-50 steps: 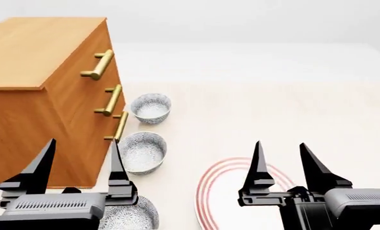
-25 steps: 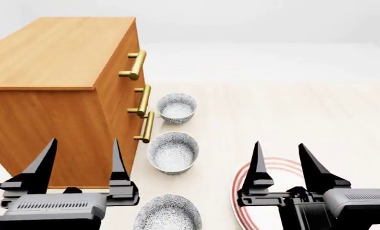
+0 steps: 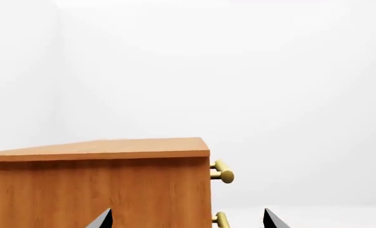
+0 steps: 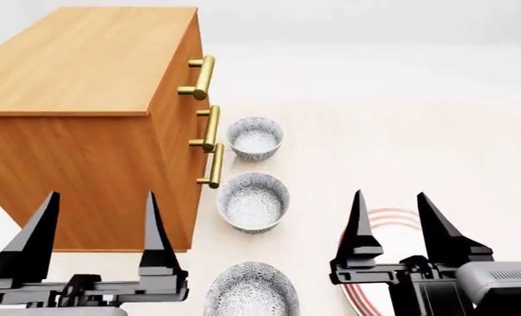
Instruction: Put the bowl in the middle on the plate.
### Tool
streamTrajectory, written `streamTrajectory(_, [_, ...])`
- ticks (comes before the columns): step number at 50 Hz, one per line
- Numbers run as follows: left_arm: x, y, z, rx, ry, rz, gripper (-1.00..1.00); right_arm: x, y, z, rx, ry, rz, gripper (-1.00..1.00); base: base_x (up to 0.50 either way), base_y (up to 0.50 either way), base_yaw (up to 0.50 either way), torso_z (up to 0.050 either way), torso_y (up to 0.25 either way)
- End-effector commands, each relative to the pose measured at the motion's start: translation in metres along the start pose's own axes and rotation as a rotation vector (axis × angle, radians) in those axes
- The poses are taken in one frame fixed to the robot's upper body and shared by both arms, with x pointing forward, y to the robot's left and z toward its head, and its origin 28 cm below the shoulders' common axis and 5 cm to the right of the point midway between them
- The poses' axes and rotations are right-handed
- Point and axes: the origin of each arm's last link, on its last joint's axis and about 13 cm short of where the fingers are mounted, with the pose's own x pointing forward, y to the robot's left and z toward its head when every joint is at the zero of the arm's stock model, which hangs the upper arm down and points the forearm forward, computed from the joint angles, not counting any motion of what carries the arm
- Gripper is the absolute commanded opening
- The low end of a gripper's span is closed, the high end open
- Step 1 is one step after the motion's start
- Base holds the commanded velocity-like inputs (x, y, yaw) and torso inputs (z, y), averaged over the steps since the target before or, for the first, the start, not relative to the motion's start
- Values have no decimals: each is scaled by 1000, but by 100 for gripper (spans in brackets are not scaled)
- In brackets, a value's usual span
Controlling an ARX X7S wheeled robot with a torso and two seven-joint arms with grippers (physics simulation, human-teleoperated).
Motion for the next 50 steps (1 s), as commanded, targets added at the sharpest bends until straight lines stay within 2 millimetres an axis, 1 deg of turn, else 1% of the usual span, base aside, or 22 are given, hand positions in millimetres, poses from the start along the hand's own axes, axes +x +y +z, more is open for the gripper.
streamTrajectory(1, [-15,-5,23,-20,-110,-5,100,-2,1,9,-2,-32,7,100,0,0,0,0,-250])
streamTrajectory(34, [-15,-5,22,-18,-105,-6,100,-3,3,10,-2,-36,17,100,0,0,0,0,-250])
streamTrajectory(41, [-15,-5,23,-29,-109,-6,100,-3,3,11,-2,-36,18,100,0,0,0,0,-25])
streamTrajectory(45, [-13,-5,22,-21,-106,-6,100,-5,4,17,-24,-46,28,100,0,0,0,0,0])
streamTrajectory(46, [-13,-4,22,-20,-102,-3,100,-6,4,23,-57,-49,25,100,0,0,0,0,0])
streamTrajectory(50, [-13,-4,22,-17,-103,-4,100,3,5,44,-52,-34,35,100,0,0,0,0,0])
